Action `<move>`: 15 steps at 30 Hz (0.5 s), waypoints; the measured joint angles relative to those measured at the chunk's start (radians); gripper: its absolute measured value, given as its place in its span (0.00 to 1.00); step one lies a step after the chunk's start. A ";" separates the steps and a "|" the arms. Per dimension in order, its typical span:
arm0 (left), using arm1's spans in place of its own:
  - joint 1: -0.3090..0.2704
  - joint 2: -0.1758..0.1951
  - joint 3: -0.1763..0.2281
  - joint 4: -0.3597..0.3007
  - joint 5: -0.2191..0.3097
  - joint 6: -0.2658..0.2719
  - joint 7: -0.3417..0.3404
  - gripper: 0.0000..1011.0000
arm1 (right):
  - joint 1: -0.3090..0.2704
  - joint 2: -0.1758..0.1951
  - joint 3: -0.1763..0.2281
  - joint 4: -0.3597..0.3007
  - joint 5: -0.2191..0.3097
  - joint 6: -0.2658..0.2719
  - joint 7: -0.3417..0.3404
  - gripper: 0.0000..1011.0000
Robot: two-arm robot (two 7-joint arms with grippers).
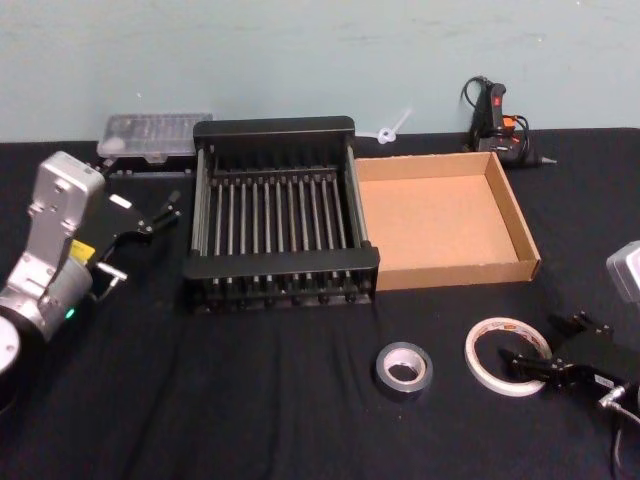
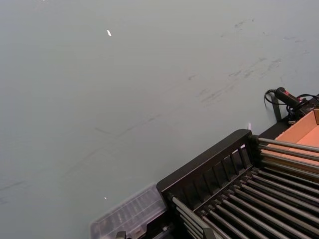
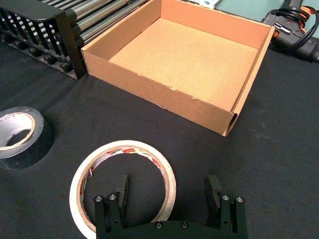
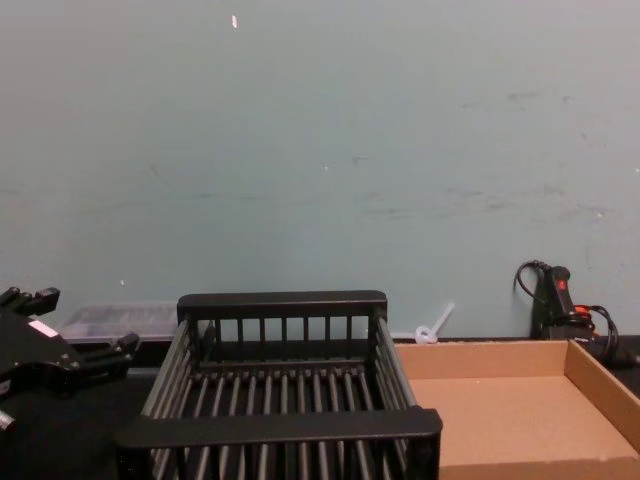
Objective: Pick up the white tape and place it into the black box , Pick up the silver tape and place it into the brown box.
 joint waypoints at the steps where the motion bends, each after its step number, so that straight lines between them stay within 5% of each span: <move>1: 0.000 0.000 0.000 0.000 0.000 0.000 0.000 0.99 | 0.000 0.000 0.000 0.000 0.000 0.000 0.000 0.99; 6: 0.000 0.000 0.000 0.000 0.000 0.000 0.000 0.99 | 0.001 0.001 -0.001 0.000 0.000 0.000 0.000 0.98; 15: 0.000 0.000 0.000 0.000 0.000 0.000 0.000 0.99 | 0.001 0.001 -0.001 -0.001 0.000 -0.001 -0.001 0.76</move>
